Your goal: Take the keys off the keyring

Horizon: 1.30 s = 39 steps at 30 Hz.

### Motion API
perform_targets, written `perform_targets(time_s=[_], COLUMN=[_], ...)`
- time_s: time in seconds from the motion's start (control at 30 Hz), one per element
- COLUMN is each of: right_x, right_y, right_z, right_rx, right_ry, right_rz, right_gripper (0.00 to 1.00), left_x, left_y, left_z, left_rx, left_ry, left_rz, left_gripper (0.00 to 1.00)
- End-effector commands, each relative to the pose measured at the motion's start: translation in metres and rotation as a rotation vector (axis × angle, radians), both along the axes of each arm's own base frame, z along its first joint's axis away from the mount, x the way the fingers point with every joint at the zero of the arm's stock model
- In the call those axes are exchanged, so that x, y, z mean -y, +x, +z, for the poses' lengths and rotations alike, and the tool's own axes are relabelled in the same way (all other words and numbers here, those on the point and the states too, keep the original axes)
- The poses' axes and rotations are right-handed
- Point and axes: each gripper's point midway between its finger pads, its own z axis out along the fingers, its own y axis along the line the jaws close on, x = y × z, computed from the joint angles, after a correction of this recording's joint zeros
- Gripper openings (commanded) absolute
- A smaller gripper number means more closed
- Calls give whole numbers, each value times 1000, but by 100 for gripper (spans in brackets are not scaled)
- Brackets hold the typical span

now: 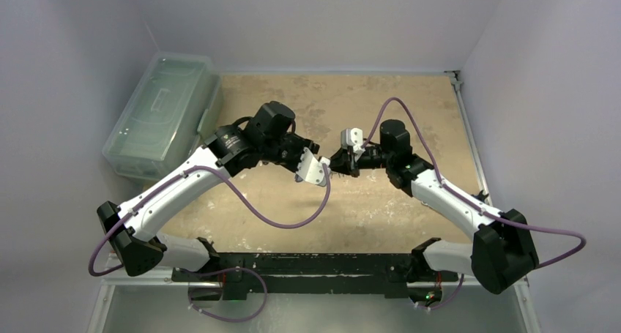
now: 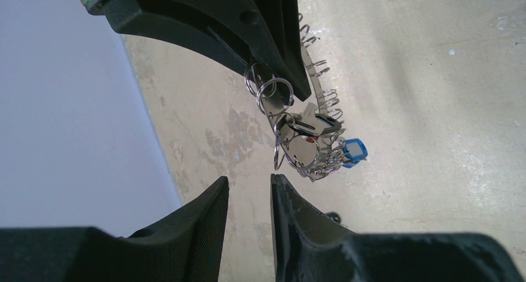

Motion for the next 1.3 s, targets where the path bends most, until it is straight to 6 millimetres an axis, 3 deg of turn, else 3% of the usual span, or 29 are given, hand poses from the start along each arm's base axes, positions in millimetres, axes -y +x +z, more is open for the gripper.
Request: perform_targets(time_s=[0.0,0.3,0.4,0.5,0.6,0.67,0.77,0.83,0.9,1.03,1.13,1.27], right_x=[-6,-8,-8,-9,-11,-8,7,19,33,57,63,55], right_y=[-2,-2,-4,-8,-6,2,20,34,47,62,48,26], right_z=[30,29,29,29,26,23,18,17,20,32,34,35], right_rx=[91,95,103,99,79,46,-7,-32,-76,-155,-171,-275], right_ry=[39,30,25,26,30,39,55,57,80,121,87,124], right_rz=[50,64,82,107,108,76,18,-59,-136,-212,-210,-147], right_gripper=[0,0,0,0,0,12,44,57,62,63,56,49], left_x=[5,12,11,13,16,17,13,10,12,17,25,32], left_y=[-9,-18,-17,-16,-16,-16,-14,-8,0,6,2,10], left_z=[10,-2,-11,-10,-2,2,-1,1,1,-7,-12,-1], left_rx=[-9,-84,-105,-119,-163,-236,-358,-409,-464,-609,-718,-817], left_ry=[-8,20,47,41,-10,-58,-95,-135,-173,-211,-238,-348], left_rz=[-71,-124,-119,-100,-50,21,146,253,375,573,648,706], left_gripper=[30,33,24,0,0,0,0,0,0,0,0,0])
